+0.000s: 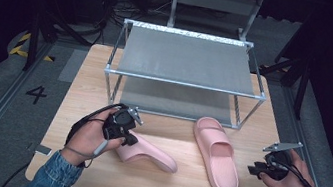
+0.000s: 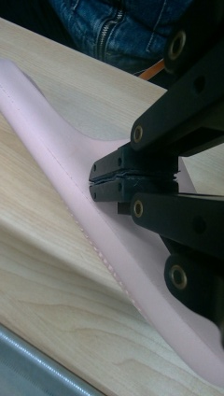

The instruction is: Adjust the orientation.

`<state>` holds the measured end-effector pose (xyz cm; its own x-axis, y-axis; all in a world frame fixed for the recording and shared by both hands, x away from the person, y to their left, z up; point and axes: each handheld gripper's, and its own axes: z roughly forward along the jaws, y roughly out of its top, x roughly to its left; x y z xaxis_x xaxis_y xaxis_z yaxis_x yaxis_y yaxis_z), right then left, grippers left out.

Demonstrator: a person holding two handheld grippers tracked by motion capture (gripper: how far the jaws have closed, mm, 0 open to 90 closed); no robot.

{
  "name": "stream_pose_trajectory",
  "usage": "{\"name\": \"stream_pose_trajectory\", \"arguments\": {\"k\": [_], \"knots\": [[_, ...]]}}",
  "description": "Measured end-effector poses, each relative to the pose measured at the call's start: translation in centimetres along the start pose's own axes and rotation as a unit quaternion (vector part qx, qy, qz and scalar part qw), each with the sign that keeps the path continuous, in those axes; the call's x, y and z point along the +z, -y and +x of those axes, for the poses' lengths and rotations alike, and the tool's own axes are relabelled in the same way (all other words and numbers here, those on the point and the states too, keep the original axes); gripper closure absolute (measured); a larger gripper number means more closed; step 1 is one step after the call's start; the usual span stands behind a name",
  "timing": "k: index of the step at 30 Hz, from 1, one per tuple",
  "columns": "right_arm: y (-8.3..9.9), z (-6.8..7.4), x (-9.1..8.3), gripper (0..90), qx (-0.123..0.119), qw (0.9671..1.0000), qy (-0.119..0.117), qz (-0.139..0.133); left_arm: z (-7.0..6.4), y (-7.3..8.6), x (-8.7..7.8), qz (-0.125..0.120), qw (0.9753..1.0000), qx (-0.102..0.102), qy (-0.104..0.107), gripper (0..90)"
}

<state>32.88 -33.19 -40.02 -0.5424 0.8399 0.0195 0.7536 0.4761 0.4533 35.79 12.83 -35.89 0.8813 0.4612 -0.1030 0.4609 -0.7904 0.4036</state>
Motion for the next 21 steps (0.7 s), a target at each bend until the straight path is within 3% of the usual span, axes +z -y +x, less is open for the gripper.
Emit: {"name": "stream_pose_trajectory", "arguments": {"k": [4, 11, 18, 21], "knots": [[0.3, 0.1, -0.1, 65.7, 0.003, 1.0, 0.002, 0.002, -0.1, -0.4, -0.1, 0.003, 0.9999, 0.003, -0.013, 86.0], [1.5, -0.1, -0.6, 65.4, 0.012, 0.9999, 0.011, 0.003, 0.3, -1.7, 0.1, -0.014, 0.9993, 0.008, -0.035, 83.3], [2.8, -0.4, -1.1, 64.8, 0.025, 0.9995, 0.021, 0.001, 1.1, -2.8, 0.7, -0.041, 0.9982, -0.002, -0.043, 77.5], [3.3, -0.5, -1.4, 64.1, 0.03, 0.9991, 0.028, -0.001, 1.4, -3.1, 0.9, -0.07, 0.9955, -0.005, -0.064, 70.8]]}}
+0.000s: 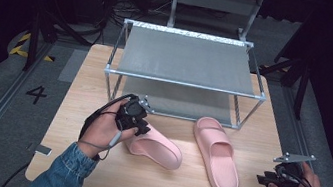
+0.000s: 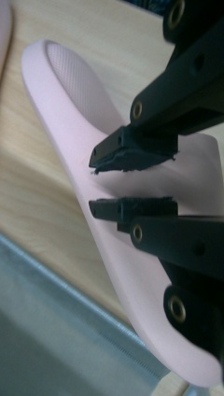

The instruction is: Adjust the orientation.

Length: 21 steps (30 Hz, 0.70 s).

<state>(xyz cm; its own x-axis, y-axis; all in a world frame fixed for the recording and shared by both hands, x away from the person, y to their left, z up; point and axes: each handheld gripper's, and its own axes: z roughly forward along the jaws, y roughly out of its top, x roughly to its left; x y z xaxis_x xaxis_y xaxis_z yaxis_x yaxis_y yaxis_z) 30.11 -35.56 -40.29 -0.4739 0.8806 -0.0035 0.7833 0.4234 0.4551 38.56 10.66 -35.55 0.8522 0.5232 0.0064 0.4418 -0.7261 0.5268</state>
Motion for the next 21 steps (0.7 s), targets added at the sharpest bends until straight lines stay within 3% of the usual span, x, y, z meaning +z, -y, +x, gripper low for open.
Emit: {"name": "stream_pose_trajectory", "arguments": {"k": [3, 5, 8, 17, 20, 21], "knots": [[0.2, 0.0, -0.1, 63.7, 0.008, 0.9999, 0.002, -0.006, 0.4, -0.1, -0.5, -0.036, 0.9989, -0.027, -0.015, 64.3], [0.3, 0.0, -0.2, 63.6, 0.007, 1.0, 0.003, -0.006, 0.9, 0.2, -1.3, -0.065, 0.9962, -0.048, -0.032, 63.8], [0.2, 0.0, -0.1, 63.1, 0.005, 0.9999, 0.003, -0.008, 1.2, 0.5, -1.5, -0.069, 0.9952, -0.061, -0.034, 63.0], [0.1, 0.4, 0.3, 62.3, 0.001, 1.0, -0.001, -0.006, -0.1, -0.1, 1.0, -0.059, 0.9974, -0.028, -0.031, 53.8], [0.3, 0.5, 0.5, 62.9, 0.001, 1.0, 0.001, -0.004, -1.0, -0.6, 2.7, -0.046, 0.9989, -0.014, -0.002, 52.3], [0.4, 0.5, 0.6, 63.0, 0.0, 1.0, -0.001, -0.001, -1.0, -0.6, 2.7, -0.046, 0.9989, -0.014, -0.002, 52.6]]}}
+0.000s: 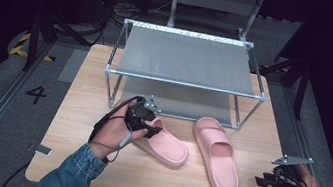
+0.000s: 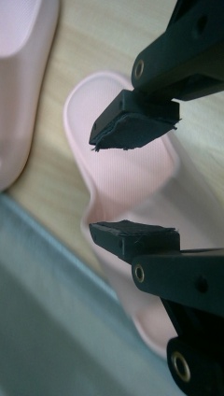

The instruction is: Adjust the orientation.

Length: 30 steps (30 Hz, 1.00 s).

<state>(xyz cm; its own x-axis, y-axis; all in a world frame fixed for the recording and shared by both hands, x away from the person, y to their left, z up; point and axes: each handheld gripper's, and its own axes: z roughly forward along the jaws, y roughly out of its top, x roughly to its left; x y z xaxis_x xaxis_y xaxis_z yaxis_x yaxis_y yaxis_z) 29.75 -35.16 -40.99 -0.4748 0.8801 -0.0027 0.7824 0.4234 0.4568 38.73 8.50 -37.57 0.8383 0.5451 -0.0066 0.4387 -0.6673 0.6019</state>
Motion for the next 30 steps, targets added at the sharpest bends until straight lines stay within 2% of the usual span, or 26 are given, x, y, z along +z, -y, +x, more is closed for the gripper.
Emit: {"name": "stream_pose_trajectory", "arguments": {"k": [1, 2, 4, 7, 10, 15, 17, 18, 19, 20, 23, 26, 30], "knots": [[0.2, 0.1, 0.0, 63.1, 0.002, 1.0, -0.002, 0.004, -0.6, -0.4, 1.1, 0.01, 0.9996, 0.015, 0.024, 54.0], [0.2, 0.1, 0.0, 63.1, 0.002, 1.0, -0.002, 0.004, -0.6, -0.4, 1.1, 0.01, 0.9996, 0.015, 0.024, 54.8], [0.6, 0.1, 0.1, 63.1, 0.003, 1.0, 0.0, 0.007, -1.2, -0.9, 2.1, 0.021, 0.9987, 0.025, 0.039, 56.1], [1.2, 0.0, 0.1, 63.2, 0.009, 0.9999, 0.001, 0.012, -1.5, -1.3, 3.3, 0.035, 0.9976, 0.034, 0.049, 59.1], [1.7, -0.1, 0.1, 63.2, 0.016, 0.9997, 0.004, 0.016, -1.5, -1.3, 4.2, 0.051, 0.9967, 0.037, 0.052, 64.0], [1.7, -0.1, 0.2, 63.3, 0.016, 0.9997, 0.003, 0.018, -1.3, -1.1, 4.7, 0.08, 0.9958, 0.029, 0.035, 67.5], [1.6, -0.1, 0.2, 63.3, 0.013, 0.9998, 0.002, 0.017, -1.2, -1.0, 4.4, 0.093, 0.9951, 0.024, 0.023, 68.1], [1.6, 0.0, 0.3, 63.4, 0.013, 0.9998, 0.002, 0.016, -1.2, -0.8, 4.4, 0.099, 0.9948, 0.023, 0.005, 67.4], [1.4, 0.0, 0.3, 63.4, 0.01, 0.9998, 0.001, 0.018, -1.2, -0.8, 4.4, 0.099, 0.9948, 0.023, 0.005, 66.3], [1.4, 0.0, 0.3, 63.4, 0.01, 0.9998, 0.001, 0.018, -1.2, -0.5, 4.4, 0.104, 0.9944, 0.022, -0.005, 66.3], [0.9, 0.1, 0.6, 63.5, 0.002, 0.9999, -0.001, 0.015, -1.2, 0.1, 3.7, 0.102, 0.9947, 0.013, -0.001, 67.1], [0.0, 0.3, 1.0, 63.5, -0.007, 0.9998, -0.007, 0.016, -1.3, 0.7, 2.9, 0.111, 0.9938, 0.003, -0.007, 67.2], [-1.0, 0.6, 1.6, 63.5, -0.021, 0.9995, -0.014, 0.018, -1.3, 1.6, 2.0, 0.12, 0.9928, -0.009, -0.003, 67.3]]}}
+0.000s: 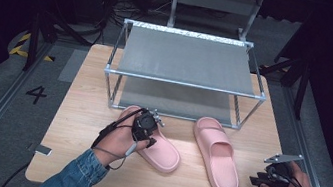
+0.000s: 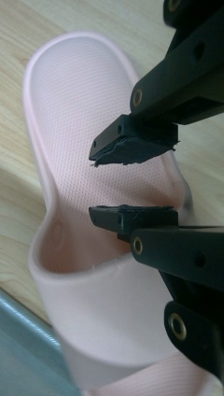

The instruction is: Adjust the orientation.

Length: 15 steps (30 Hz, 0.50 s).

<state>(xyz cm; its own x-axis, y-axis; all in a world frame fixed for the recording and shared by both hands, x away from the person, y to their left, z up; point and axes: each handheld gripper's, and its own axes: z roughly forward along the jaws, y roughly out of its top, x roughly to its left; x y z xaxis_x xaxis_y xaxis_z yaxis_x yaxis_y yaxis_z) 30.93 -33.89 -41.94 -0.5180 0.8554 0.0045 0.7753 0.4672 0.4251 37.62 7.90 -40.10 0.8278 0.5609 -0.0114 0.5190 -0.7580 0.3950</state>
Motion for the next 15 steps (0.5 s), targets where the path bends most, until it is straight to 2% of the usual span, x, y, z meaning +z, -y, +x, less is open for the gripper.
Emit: {"name": "stream_pose_trajectory", "arguments": {"k": [4, 8, 10, 15], "knots": [[-1.1, 0.1, 0.6, 63.5, -0.013, 0.9999, -0.006, -0.002, 0.1, 1.4, -0.8, 0.014, 0.9998, -0.017, -0.001, 67.0], [-2.3, 0.3, 1.0, 63.5, -0.026, 0.9996, -0.01, -0.003, 0.6, 2.9, -1.6, 0.021, 0.9992, -0.034, -0.004, 66.3], [-2.8, 0.4, 1.2, 63.5, -0.033, 0.9994, -0.014, -0.004, 0.9, 3.6, -1.9, 0.019, 0.9986, -0.049, -0.006, 66.0], [-3.9, 0.8, 1.8, 63.4, -0.045, 0.9988, -0.02, -0.002, 1.8, 5.0, -2.8, 0.016, 0.9966, -0.076, -0.026, 64.4]]}}
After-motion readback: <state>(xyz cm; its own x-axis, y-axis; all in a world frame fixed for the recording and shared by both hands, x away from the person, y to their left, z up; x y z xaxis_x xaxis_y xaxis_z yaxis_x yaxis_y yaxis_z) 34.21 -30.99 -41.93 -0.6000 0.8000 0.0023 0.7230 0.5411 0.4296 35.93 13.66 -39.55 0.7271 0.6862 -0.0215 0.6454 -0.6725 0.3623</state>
